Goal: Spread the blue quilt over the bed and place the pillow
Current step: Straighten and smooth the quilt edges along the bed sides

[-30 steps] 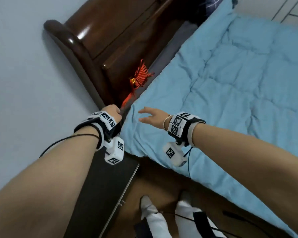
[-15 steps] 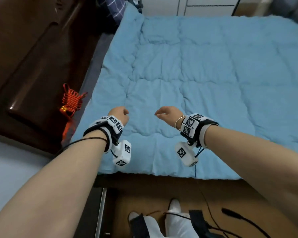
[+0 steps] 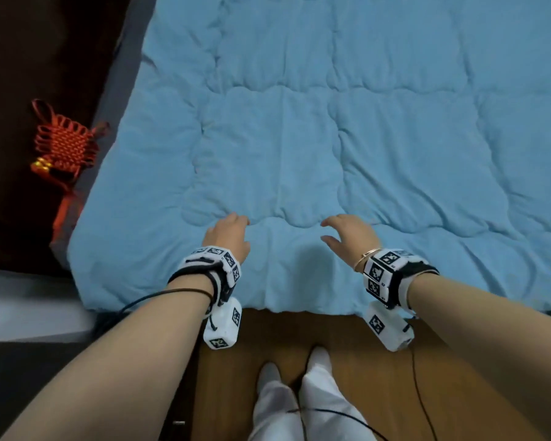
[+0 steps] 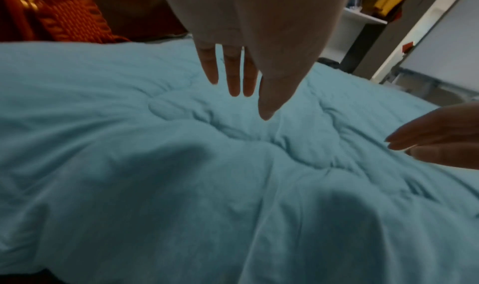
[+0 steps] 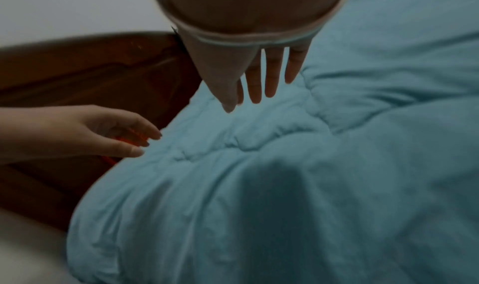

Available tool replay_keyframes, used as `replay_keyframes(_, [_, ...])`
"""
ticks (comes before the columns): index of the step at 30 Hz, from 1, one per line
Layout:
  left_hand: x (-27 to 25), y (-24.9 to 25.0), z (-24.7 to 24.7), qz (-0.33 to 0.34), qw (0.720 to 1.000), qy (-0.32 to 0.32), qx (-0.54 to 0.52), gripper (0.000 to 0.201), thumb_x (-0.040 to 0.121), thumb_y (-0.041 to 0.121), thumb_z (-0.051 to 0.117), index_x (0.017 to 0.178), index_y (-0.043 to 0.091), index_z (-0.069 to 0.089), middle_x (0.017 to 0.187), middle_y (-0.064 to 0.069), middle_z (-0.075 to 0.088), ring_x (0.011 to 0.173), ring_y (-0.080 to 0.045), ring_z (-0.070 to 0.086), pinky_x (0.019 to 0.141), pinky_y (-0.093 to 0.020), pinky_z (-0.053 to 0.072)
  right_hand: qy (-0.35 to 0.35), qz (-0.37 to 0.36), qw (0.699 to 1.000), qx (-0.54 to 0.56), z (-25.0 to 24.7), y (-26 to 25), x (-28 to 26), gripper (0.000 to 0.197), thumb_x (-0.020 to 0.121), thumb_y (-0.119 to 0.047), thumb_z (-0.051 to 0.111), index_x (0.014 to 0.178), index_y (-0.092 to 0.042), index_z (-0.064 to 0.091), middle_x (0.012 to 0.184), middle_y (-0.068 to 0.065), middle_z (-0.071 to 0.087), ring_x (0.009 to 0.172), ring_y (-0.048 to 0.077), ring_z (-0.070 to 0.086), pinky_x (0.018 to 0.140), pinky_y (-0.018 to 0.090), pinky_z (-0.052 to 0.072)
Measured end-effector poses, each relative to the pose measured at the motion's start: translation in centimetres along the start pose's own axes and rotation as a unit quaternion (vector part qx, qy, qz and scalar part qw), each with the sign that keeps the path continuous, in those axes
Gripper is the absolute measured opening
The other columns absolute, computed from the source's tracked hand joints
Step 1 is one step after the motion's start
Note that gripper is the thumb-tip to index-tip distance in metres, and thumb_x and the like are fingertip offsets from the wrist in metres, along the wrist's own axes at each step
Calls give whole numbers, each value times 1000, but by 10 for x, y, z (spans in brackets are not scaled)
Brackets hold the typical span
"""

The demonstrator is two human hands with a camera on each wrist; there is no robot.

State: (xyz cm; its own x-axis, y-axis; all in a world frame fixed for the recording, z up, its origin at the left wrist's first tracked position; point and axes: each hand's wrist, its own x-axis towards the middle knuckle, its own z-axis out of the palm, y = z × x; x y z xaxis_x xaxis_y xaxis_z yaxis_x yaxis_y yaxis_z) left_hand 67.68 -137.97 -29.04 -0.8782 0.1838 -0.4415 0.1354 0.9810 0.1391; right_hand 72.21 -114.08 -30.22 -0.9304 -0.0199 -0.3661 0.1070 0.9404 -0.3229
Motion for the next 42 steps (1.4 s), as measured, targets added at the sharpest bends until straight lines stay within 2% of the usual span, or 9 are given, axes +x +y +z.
replay_keyframes(6, [37,-28,88,19,996,-63,63,68,83,32,65,142,23,33,149,-2,34,133,-28,41,104,-43,39,-65,50,992,-96,106,26,26,62,82,-35,62,138,-25,36,138,2,47,124,28,49,96,40,42])
replay_keyframes(12, [54,-21,113,79,984,20,161,26,92,9,43,114,11,57,118,-13,60,111,-33,59,85,-40,48,70,17,994,-85,133,34,35,14,86,-8,55,97,-8,62,96,17,67,89,36,65,69,38,48])
replay_keyframes(17, [36,-27,117,85,979,-16,182,23,90,11,45,104,16,62,112,-8,66,105,-30,63,81,-36,49,63,-16,990,-124,134,35,-4,28,45,-3,81,63,-15,65,51,2,62,43,24,61,39,22,42])
replay_keyframes(21, [44,-7,97,91,960,-91,250,32,92,15,42,116,21,62,123,-7,64,114,-28,61,90,-36,49,20,-65,996,-56,128,60,-16,22,77,-12,50,87,-13,70,77,6,73,69,26,70,73,33,50])
replay_keyframes(24, [55,46,76,104,973,-30,202,30,88,19,47,113,20,62,121,-8,64,110,-30,63,88,-38,49,116,-75,988,-63,108,104,-23,29,77,-28,46,86,-13,69,83,3,73,70,26,70,63,33,56])
replay_keyframes(27, [65,116,75,170,982,56,53,35,86,21,51,120,16,59,122,-10,60,114,-31,58,93,-41,46,190,21,978,-82,80,171,-34,36,76,-29,62,107,-10,66,112,11,69,96,33,68,77,42,55])
replay_keyframes(33, [63,256,121,295,954,2,53,67,80,45,64,139,25,39,138,-1,44,126,-28,46,102,-42,39,54,192,975,-100,39,293,-63,74,76,-48,67,140,-26,36,149,-2,39,136,21,37,106,40,30])
replay_keyframes(37, [58,304,156,226,963,11,145,46,84,38,62,123,15,50,124,-9,53,115,-33,52,89,-41,45,58,125,983,-125,41,325,-50,36,82,-30,65,113,-13,59,116,13,64,108,30,62,89,39,43])
replay_keyframes(42, [45,332,158,191,950,4,247,30,92,11,42,115,13,60,118,-10,64,112,-31,61,85,-39,50,91,-3,984,-151,47,329,-59,36,26,-15,89,45,-16,58,38,2,56,29,20,55,33,14,36])
